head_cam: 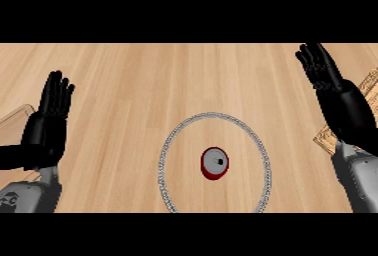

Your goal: Pick the can from the placemat and place it in the basket

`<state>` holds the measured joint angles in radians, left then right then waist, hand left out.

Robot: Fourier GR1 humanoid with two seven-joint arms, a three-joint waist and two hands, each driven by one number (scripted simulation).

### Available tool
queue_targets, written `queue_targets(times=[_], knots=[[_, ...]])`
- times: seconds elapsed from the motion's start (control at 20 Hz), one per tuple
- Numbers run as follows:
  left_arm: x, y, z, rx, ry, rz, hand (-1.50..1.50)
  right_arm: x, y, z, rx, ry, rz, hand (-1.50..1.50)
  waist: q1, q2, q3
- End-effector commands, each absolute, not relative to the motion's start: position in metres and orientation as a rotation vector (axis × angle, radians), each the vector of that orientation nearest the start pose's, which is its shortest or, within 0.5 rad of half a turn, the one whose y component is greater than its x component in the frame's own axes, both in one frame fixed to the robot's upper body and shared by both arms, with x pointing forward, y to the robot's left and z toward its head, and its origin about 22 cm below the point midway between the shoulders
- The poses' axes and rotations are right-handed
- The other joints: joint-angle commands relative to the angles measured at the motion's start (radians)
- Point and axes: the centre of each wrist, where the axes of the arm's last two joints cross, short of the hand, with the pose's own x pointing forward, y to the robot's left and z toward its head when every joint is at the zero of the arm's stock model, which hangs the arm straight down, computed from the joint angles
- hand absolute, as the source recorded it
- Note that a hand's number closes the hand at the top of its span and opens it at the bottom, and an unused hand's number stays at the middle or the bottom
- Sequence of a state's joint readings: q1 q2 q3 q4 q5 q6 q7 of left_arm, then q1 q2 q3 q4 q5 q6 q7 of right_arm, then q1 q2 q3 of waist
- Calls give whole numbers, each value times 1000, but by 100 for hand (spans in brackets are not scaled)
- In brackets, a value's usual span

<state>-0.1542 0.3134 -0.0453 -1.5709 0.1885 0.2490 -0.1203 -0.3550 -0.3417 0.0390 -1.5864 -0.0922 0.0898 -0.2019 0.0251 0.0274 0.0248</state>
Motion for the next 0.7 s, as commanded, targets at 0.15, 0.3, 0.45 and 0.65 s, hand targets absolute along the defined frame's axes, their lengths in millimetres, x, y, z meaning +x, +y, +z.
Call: queue_targets(times=[0.15, 0.3, 0.45, 0.65], knots=[[238, 294, -19, 213, -1331, -19, 0, 317, -196, 114, 222, -2005, 207, 150, -6, -20, -25], [214, 277, -58, 136, -1094, -65, 0, 315, -130, 135, 301, -2004, 552, 150, 35, -15, -31], [214, 291, -59, 146, -1047, -66, 0, 287, -70, 107, 341, -1957, 448, 150, 29, -21, -28], [210, 292, -58, 135, -1017, -83, 0, 282, -44, 109, 83, -1921, 450, -150, 16, -32, -29]])
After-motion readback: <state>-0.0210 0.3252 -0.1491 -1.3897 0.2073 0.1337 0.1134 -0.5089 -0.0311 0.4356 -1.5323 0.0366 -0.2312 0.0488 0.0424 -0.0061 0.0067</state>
